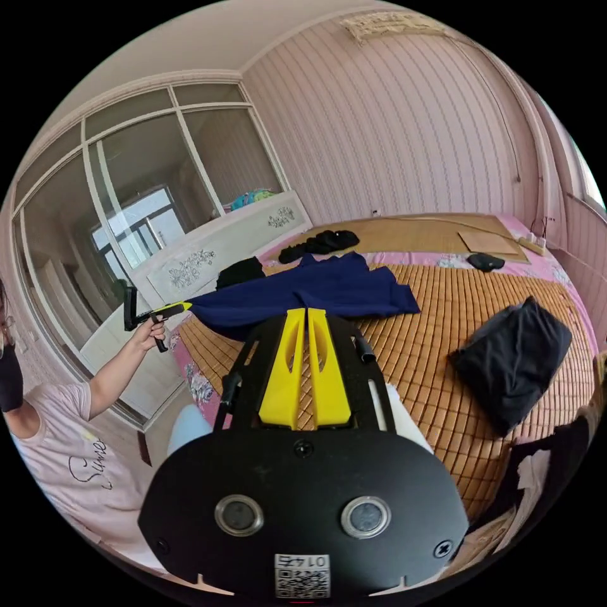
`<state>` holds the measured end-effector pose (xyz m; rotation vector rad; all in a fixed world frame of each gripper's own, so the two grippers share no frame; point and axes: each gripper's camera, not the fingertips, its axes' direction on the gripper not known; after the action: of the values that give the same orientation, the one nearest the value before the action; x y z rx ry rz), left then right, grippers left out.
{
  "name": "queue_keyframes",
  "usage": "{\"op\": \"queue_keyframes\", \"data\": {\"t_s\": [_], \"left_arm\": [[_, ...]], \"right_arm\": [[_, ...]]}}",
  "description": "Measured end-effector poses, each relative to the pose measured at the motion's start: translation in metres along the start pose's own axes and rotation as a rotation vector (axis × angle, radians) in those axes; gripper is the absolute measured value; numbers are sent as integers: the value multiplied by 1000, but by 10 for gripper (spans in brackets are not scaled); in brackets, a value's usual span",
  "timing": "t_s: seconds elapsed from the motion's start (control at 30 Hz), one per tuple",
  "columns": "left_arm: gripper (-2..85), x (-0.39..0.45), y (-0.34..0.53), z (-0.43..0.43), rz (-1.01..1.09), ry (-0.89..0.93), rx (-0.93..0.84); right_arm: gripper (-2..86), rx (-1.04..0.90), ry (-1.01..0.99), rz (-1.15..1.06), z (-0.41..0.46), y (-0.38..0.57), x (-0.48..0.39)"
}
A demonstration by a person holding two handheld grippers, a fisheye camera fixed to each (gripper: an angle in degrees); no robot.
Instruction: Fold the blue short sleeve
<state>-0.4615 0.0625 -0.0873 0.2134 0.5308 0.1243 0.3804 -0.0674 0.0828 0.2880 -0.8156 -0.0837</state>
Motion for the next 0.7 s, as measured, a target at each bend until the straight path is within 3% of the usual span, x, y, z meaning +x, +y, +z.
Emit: {"op": "queue_keyframes", "data": {"t_s": [0.23,0.7], "left_arm": [[-10,-18,93,75,-4,-46,-216],[-9,-34,173,93,-52,51,-271]], "right_arm": [[1,-195,-32,232,67,137,31],[1,-372,99,182,79,206,-14]]}}
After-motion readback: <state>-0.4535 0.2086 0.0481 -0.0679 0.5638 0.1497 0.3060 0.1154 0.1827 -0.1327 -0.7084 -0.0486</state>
